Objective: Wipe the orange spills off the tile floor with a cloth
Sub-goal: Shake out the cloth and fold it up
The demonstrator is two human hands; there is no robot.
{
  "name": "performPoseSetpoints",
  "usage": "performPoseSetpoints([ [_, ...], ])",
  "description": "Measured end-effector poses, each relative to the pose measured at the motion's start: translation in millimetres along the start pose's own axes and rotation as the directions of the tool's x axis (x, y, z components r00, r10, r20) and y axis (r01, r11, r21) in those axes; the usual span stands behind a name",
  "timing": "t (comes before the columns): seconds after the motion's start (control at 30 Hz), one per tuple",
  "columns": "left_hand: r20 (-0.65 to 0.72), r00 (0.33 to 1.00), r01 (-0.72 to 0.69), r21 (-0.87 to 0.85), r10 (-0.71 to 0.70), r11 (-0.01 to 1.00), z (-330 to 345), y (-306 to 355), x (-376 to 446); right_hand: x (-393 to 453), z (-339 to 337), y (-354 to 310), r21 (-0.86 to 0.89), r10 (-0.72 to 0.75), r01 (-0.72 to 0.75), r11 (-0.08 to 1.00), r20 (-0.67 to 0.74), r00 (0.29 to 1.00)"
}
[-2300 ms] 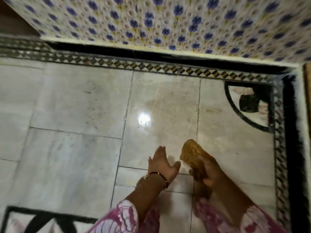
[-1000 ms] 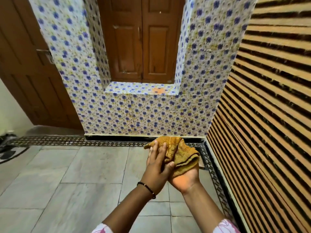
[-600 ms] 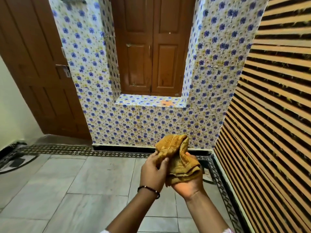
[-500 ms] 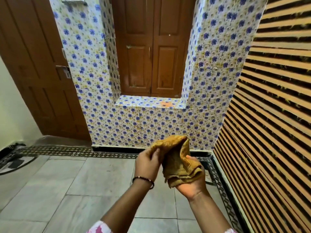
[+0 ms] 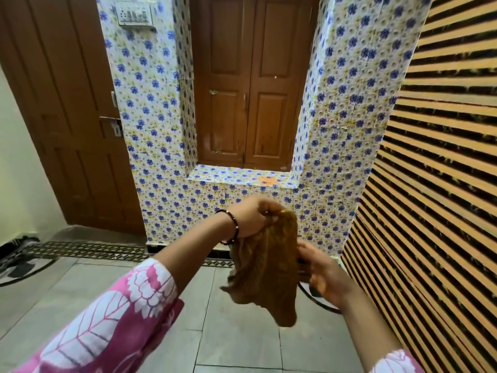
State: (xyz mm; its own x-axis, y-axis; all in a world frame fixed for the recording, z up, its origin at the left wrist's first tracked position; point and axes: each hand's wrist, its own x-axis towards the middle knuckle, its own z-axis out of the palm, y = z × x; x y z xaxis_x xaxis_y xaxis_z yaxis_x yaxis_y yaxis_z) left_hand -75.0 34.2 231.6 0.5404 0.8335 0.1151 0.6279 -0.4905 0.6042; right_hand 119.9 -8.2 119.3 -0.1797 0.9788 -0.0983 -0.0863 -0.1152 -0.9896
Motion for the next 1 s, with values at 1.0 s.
performPoseSetpoints([
  [1.0, -0.020, 0.996, -0.074, 0.408, 0.090, 0.910, -30.0, -70.1, -36.1, -10.9, -45.6, -94.7, -0.737, -0.393, 0.146, 0.661, -0.174, 0.903],
])
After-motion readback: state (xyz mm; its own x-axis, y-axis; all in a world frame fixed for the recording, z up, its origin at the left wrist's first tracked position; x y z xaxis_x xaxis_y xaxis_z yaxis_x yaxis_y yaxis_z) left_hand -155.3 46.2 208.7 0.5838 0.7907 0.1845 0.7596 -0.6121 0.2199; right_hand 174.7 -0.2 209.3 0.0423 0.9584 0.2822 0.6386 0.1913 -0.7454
